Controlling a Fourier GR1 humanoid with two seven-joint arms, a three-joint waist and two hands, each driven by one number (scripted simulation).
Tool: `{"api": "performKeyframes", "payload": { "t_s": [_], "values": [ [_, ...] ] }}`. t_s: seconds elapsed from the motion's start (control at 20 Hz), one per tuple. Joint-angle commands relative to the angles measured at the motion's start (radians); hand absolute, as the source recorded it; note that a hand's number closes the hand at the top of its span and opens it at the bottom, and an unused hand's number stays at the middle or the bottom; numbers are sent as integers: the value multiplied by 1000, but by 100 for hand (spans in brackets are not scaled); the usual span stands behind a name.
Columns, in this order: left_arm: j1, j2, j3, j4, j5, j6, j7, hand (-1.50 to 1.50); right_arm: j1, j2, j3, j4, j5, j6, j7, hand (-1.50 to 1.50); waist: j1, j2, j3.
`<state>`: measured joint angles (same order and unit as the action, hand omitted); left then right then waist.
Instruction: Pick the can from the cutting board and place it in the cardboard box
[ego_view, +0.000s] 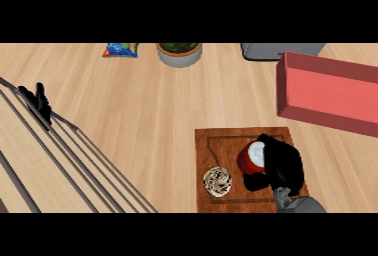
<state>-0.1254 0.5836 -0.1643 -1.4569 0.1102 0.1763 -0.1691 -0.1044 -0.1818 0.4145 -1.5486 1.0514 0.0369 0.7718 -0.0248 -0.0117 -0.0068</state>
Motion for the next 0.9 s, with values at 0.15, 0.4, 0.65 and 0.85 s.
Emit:
{"api": "performKeyframes", "payload": {
  "t_s": [0.15,0.4,0.65,0.85],
  "values": [
    [-15,-143,-131,-28,51,-111,23,0,-10,-245,-34,-23,-85,-1,-366,150,-23,17,10],
    [-9,-142,-121,-12,29,-126,33,0,-23,-360,-115,-61,-79,-79,-471,150,-43,12,9],
    [21,-172,-115,3,8,-106,34,0,-2,-399,-175,-186,-164,-88,-534,150,-64,4,6],
    [25,-151,-84,-30,32,-132,54,0,46,-429,-211,-302,-236,-76,-577,150,-72,-2,7]
  ]
}}
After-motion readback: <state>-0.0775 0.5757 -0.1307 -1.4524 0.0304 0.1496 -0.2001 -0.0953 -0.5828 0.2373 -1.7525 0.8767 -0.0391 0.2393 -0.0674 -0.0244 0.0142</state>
